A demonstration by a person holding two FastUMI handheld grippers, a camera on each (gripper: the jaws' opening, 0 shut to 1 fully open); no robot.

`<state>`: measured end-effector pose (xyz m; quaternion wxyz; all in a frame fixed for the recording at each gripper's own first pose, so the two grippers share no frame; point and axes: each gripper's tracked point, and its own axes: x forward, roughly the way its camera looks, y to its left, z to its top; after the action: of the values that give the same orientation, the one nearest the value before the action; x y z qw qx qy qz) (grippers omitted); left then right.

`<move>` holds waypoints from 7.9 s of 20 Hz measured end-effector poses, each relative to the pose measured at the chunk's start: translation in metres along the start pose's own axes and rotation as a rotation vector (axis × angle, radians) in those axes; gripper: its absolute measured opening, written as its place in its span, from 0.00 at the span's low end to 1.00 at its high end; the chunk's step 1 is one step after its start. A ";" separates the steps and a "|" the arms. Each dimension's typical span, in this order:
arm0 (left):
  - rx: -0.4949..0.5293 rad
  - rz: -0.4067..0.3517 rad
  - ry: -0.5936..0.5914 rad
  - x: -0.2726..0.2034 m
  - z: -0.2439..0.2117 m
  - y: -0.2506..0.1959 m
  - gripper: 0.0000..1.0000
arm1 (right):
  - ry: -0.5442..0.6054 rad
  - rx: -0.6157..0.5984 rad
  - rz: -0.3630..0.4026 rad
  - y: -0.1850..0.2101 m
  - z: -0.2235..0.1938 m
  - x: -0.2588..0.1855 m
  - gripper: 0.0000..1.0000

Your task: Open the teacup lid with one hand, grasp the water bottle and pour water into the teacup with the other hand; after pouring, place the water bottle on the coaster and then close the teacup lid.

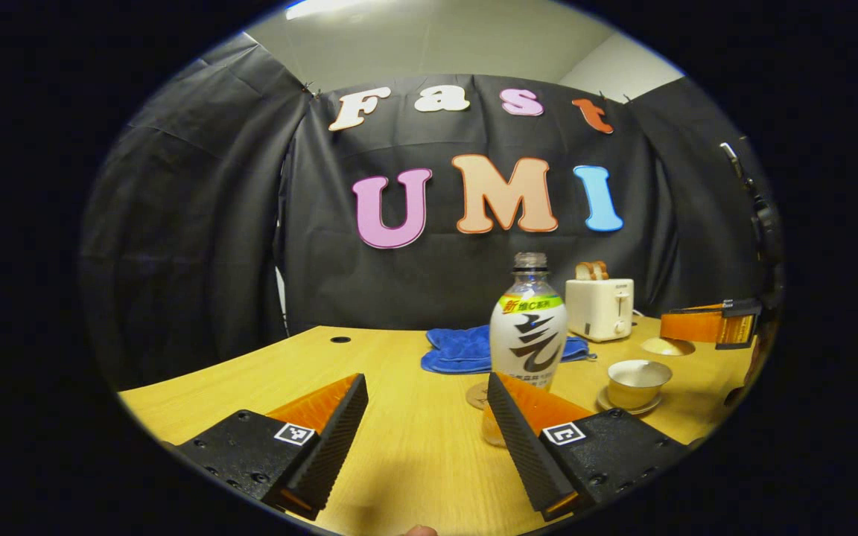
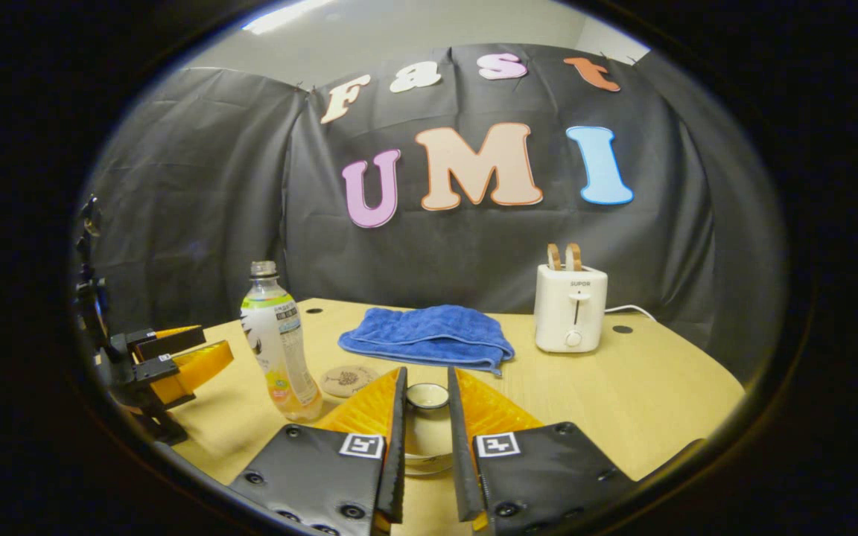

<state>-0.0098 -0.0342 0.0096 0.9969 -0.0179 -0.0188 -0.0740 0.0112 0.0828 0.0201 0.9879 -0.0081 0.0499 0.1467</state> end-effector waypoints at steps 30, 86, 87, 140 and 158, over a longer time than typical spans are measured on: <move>0.065 -0.182 0.232 0.061 -0.042 -0.078 0.62 | -0.071 0.099 -0.041 -0.050 0.018 -0.041 0.30; 1.787 -0.287 0.244 0.079 -0.037 -0.083 0.53 | -0.055 0.098 -0.105 -0.082 0.015 -0.045 0.30; 1.802 -0.288 0.247 0.078 -0.035 -0.082 0.53 | -0.054 0.098 -0.104 -0.082 0.016 -0.045 0.30; 1.920 -0.403 0.305 0.082 -0.018 -0.093 0.54 | -0.029 0.100 -0.097 -0.085 0.009 -0.042 0.30; 0.794 -0.420 0.360 0.065 -0.031 -0.103 0.51 | -0.019 0.100 -0.083 -0.079 0.005 -0.039 0.30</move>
<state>0.0403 -0.1468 -0.0153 0.8777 0.3811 0.1240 -0.2626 -0.0030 -0.0038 0.0289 0.9927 0.0407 0.0474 0.1030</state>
